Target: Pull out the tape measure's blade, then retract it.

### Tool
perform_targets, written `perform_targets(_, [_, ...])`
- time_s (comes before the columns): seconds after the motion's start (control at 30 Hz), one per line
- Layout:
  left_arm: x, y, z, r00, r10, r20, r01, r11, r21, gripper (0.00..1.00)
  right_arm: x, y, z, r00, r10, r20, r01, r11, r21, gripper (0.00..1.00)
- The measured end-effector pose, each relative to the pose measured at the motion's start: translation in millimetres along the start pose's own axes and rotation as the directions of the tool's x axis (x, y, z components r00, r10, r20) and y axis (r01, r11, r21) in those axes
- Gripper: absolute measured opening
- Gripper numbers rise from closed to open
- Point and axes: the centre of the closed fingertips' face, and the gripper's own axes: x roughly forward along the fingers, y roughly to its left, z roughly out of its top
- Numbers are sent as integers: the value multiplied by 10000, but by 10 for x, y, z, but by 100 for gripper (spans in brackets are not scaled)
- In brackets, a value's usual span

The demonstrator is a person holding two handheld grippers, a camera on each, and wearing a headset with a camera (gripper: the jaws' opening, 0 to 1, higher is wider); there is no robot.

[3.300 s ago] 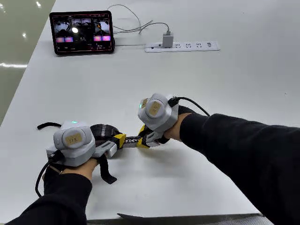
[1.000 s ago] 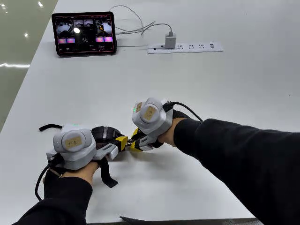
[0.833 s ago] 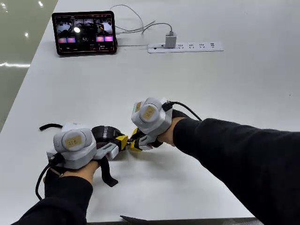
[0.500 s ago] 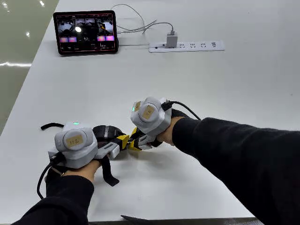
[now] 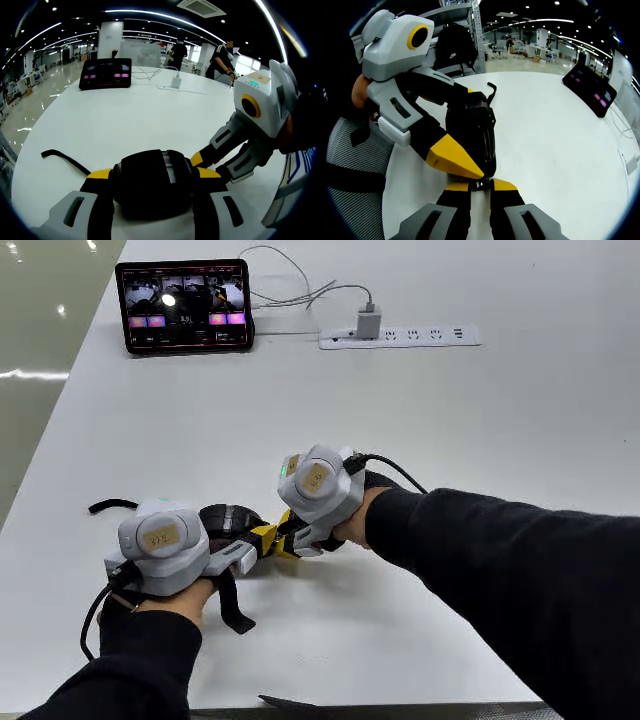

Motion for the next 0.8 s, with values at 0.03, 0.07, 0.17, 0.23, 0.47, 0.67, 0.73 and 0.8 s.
perform_targets(0.03, [-1,-1,1,10000,7,-3,-7,10000,-1,59,0,-1,0,10000,-18,11,18,10000,21,10])
perform_targets(0.07, [-2,-2,2,10000,9,-3,-9,10000,4,59,1,-1,0,10000,-24,7,24,10000,-2,10])
perform_targets(0.17, [-5,-4,4,10000,11,-2,-11,10000,8,59,0,-1,0,10000,-43,-4,43,10000,-41,10])
perform_targets(0.23, [-6,-6,5,10000,11,2,-11,10000,11,59,0,0,0,10000,-53,4,53,10000,-52,10])
perform_targets(0.47, [4,2,2,10000,13,2,-13,10000,24,59,1,-1,0,9999,-104,-59,104,9999,-80,10])
perform_targets(0.67, [8,8,3,10000,24,17,-24,10000,35,59,5,-4,1,9999,-146,-83,145,9998,-134,10])
perform_targets(0.73, [9,6,1,10000,21,-5,-21,10000,77,59,7,1,2,9997,-203,-130,201,9997,-163,10])
perform_targets(0.8, [9,8,0,10000,14,4,-14,10000,69,59,7,6,1,9995,-261,-195,257,9995,-210,10])
